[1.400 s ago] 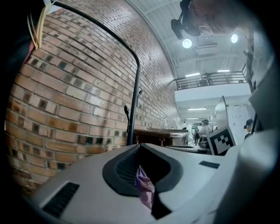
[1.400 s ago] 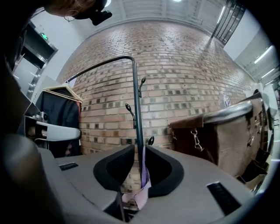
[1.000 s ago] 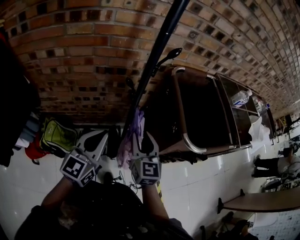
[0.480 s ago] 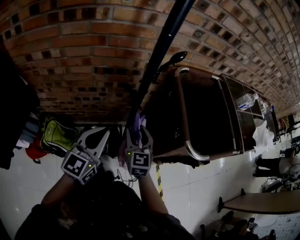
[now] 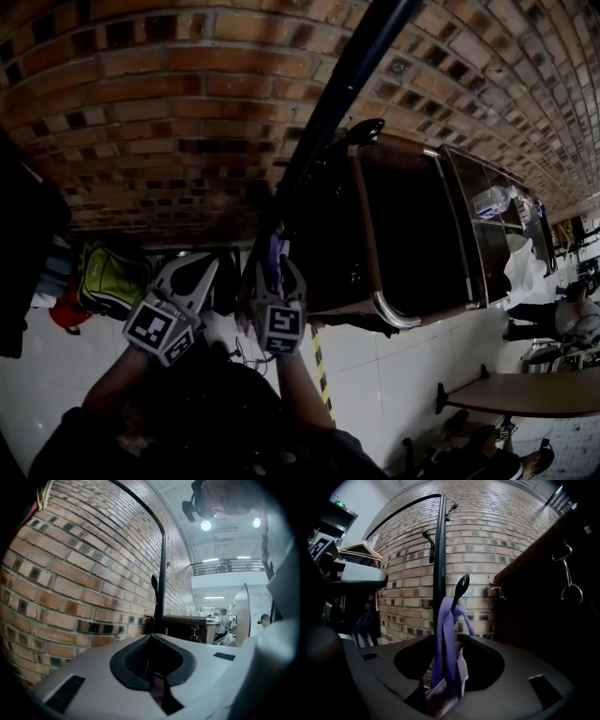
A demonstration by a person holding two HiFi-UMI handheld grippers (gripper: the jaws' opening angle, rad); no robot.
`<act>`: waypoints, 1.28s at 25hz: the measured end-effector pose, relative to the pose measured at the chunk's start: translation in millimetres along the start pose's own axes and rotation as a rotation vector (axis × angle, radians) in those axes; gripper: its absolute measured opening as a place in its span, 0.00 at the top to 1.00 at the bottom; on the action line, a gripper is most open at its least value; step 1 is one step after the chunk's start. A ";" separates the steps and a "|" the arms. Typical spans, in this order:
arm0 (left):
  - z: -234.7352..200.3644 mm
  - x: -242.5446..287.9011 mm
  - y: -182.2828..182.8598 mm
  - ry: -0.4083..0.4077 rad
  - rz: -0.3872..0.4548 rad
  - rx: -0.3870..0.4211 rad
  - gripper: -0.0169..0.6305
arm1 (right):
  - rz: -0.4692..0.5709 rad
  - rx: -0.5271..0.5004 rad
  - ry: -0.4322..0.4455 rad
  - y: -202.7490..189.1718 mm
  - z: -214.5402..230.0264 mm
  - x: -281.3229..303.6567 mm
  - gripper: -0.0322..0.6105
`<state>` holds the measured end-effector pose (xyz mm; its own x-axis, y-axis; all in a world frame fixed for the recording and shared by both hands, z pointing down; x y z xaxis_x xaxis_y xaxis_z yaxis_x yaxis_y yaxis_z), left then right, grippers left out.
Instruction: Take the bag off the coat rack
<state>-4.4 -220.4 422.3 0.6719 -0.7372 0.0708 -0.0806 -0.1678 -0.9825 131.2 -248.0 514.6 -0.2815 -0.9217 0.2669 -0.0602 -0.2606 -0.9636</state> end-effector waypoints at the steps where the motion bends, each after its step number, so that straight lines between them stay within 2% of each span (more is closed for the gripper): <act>1: -1.4 2.5 -2.3 -0.005 -0.007 0.003 0.92 | 0.003 -0.001 -0.001 0.2 0.2 0.5 0.66; 6: -3.8 13.8 -13.3 -0.029 -0.041 -0.006 0.92 | -0.001 -0.022 0.016 0.2 -1.5 4.1 0.69; 23: -0.9 32.2 -20.8 -0.062 -0.065 -0.030 0.92 | -0.011 -0.079 0.085 -0.5 1.4 11.0 0.85; 28: -2.6 32.0 -20.7 -0.056 -0.071 -0.034 0.92 | 0.040 -0.008 0.110 5.7 3.3 9.0 0.87; 32: -5.4 32.2 -22.7 -0.052 -0.071 -0.035 0.92 | 0.043 0.038 0.130 8.5 3.2 5.6 0.88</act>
<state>15.1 -243.9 447.9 0.7138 -0.6881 0.1305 -0.0562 -0.2420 -0.9687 132.2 -256.4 507.9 -0.4051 -0.8877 0.2187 -0.0098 -0.2350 -0.9720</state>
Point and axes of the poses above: the fingertips, and each gripper's own axes: x forward along the fingers, z to its right, y out of its top, the point moved 3 cm from there along -x, backward along the fingers, and after that the axes turned 3 degrees about y, right-handed, at the moved point
